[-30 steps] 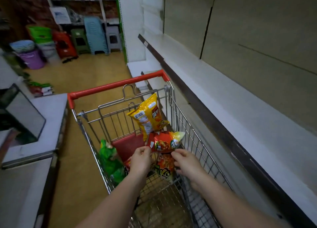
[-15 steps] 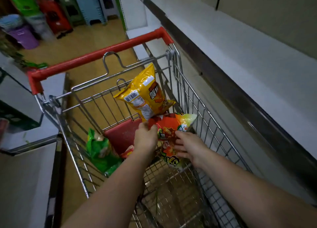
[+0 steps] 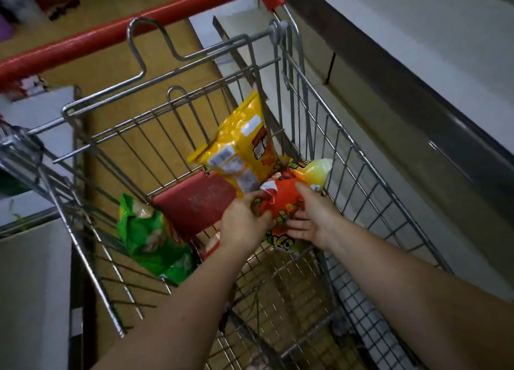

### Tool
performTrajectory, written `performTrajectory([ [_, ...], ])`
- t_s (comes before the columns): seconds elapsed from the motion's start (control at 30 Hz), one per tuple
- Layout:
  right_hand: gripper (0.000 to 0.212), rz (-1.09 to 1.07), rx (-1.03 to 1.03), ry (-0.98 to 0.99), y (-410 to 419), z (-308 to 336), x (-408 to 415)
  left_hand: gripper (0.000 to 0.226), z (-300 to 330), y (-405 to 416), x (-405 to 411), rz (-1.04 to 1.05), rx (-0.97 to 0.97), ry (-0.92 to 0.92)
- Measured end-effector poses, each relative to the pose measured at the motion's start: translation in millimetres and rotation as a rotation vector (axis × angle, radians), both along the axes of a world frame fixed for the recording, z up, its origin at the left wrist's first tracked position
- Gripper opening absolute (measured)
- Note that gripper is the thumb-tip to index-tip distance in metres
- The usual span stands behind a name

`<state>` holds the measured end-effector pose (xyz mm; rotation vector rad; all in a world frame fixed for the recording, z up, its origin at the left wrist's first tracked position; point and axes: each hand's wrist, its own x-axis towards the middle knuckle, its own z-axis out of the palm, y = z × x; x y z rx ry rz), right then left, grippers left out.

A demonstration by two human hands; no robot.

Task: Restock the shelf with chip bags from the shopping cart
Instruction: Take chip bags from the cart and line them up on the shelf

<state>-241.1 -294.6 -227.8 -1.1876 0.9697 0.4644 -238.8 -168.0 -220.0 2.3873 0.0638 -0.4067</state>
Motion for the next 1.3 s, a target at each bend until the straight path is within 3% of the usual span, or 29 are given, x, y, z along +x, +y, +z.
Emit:
performTrajectory([
  [0.23, 0.079, -0.025, -0.146, 0.102, -1.9, -31.0, -16.3, 0.044, -32.2, -5.8, -47.0, -0.198, -0.008, 0.079],
  [0.43, 0.109, -0.056, -0.255, -0.008, -10.0, -68.4, -47.7, 0.046, -46.9, -17.1, -77.5, -0.361, 0.008, 0.097],
  [0.53, 0.09, -0.014, -0.23, -0.058, -19.2, -76.9, -57.1, 0.053, -53.2, -11.9, -76.1, -0.413, -0.065, 0.287],
  [0.6, 0.065, 0.034, -0.176, -0.087, -20.7, -68.0, -63.0, 0.036, -56.1, -9.3, -71.5, -0.323, -0.224, 0.469],
  [0.73, 0.039, 0.106, -0.046, -0.131, -25.2, -61.1, -75.3, 0.022, -59.7, -9.3, -62.2, -0.07, -0.242, 0.355],
  [0.8, 0.04, 0.176, 0.014, -0.099, -28.0, -62.0, -82.9, 0.024, -60.1, -9.8, -57.4, 0.033, -0.197, 0.295],
  [0.87, 0.046, 0.217, 0.094, -0.077, -30.6, -64.0, -89.1, 0.046, -60.9, -8.3, -52.7, 0.087, -0.175, 0.279],
  [1.03, 0.058, 0.264, 0.272, -0.06, -35.5, -67.7, -97.1, 0.093, -54.1, 0.6, -51.5, 0.224, -0.451, 0.609],
  [1.17, 0.055, 0.345, 0.224, -0.063, -36.1, -65.0, -97.9, 0.08, -50.6, 2.2, -58.7, 0.146, -0.49, 0.718],
  [1.3, 0.052, 0.293, 0.167, -0.095, -37.1, -67.8, -101.3, 0.084, -53.2, 2.9, -50.7, 0.041, -0.394, 0.763],
])
